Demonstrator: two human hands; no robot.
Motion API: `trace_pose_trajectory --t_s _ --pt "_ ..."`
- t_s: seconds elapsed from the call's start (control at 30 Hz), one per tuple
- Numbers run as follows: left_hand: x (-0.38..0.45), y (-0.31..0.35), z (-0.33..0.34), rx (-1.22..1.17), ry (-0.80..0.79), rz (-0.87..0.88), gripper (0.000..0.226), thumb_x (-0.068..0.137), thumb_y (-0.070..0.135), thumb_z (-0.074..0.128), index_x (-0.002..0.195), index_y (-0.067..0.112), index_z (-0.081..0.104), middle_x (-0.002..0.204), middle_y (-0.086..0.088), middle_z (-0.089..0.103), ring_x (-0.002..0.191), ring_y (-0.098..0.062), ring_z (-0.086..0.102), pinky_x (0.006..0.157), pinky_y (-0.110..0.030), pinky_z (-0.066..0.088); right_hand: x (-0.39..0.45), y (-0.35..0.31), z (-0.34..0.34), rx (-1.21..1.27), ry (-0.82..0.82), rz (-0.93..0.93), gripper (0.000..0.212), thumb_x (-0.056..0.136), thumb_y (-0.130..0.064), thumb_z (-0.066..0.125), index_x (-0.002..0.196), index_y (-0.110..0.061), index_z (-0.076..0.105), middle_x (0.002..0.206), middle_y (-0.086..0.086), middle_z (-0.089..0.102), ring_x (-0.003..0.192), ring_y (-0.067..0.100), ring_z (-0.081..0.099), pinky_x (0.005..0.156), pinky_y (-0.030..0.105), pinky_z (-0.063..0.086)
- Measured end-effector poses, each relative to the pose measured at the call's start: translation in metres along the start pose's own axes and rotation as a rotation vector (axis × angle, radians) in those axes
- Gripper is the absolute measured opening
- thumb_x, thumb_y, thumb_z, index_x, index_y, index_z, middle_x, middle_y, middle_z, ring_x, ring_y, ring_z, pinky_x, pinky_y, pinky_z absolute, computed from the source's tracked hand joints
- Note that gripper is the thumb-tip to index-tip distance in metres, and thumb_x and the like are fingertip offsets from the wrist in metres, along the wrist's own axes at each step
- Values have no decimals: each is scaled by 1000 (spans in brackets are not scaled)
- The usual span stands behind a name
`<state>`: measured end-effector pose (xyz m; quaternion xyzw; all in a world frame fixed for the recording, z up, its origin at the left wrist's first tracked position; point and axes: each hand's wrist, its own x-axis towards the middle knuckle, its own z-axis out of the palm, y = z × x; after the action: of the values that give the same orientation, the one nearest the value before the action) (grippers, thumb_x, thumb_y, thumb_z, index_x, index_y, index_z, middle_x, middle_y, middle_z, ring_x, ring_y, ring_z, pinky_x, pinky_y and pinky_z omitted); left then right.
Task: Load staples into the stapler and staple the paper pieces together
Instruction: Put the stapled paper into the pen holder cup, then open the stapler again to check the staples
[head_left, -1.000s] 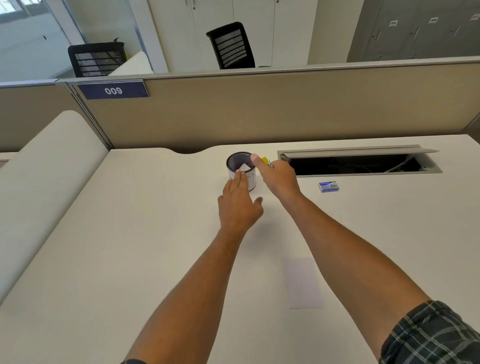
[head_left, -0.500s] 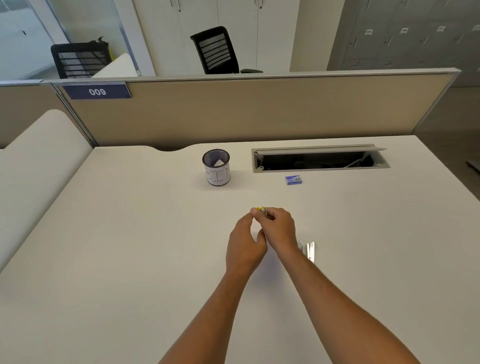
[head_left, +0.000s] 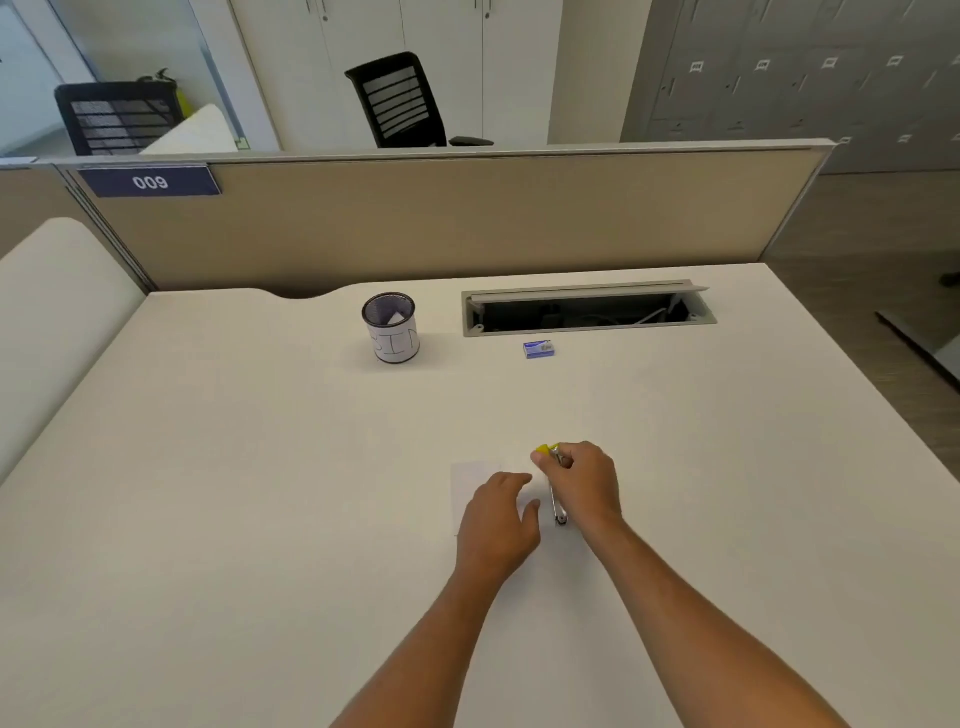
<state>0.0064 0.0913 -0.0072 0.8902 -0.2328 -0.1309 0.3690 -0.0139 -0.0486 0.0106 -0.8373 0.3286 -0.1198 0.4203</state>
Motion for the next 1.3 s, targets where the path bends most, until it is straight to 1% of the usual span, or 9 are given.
trace_pose_trajectory --t_s 0.1,0.17,0.3,0.4,0.9,1.0,1.13,1.23,1.3 --pt "1 2 5 142 -27 23 44 97 32 57 139 20 58 142 4 57 126 -21 53 107 -33 41 9 24 -17 -197 46 25 42 88 -32 73 59 -11 51 68 8 54 63 28 51 57 33 30" --pt "0 0 5 230 -27 41 44 97 32 56 139 20 58 145 4 54 129 -22 50 108 -33 39 16 37 -27 -305 61 74 32 92 -31 69 72 -6 64 82 14 62 76 33 60 61 31 32" --pt "-3 -10 5 348 -22 40 48 96 33 57 141 19 54 153 5 46 140 -22 38 111 -34 33 26 50 -37 -420 82 106 34 96 -32 63 90 0 70 99 18 63 95 37 62 68 33 41" --pt "-3 -17 6 388 -32 10 49 96 35 57 142 19 53 157 5 42 143 -22 33 112 -35 32 27 52 -42 -455 102 145 36 97 -34 62 94 1 72 103 19 62 97 38 62 72 37 47" --pt "-4 -19 7 392 -31 -7 48 96 36 57 141 20 54 154 6 44 141 -22 36 108 -39 38 11 56 -51 -594 145 160 53 93 -55 62 106 -4 69 107 11 62 104 31 60 74 36 50" --pt "-5 -20 7 400 -23 -11 48 96 37 56 141 21 53 154 8 44 141 -21 35 107 -38 38 3 44 -47 -589 247 22 51 91 -54 66 108 -5 65 106 12 62 101 32 59 72 38 50" --pt "-4 -19 6 394 -25 0 49 96 37 57 141 21 53 155 7 44 142 -21 35 109 -39 37 -5 29 -29 -493 108 -69 49 93 -60 59 110 -15 69 110 2 68 100 26 66 78 35 52" --pt "-3 -18 3 386 -35 6 50 95 36 58 142 19 53 155 5 44 143 -21 36 111 -39 37 -7 19 -17 -422 36 -4 57 85 -69 62 102 -15 66 101 2 69 94 25 68 72 33 48" --pt "-2 -18 1 389 -55 12 52 94 37 58 142 18 53 155 4 44 143 -22 36 112 -38 37 -5 14 -11 -480 -44 16 60 79 -71 66 100 -15 62 98 2 69 94 25 68 67 31 42"
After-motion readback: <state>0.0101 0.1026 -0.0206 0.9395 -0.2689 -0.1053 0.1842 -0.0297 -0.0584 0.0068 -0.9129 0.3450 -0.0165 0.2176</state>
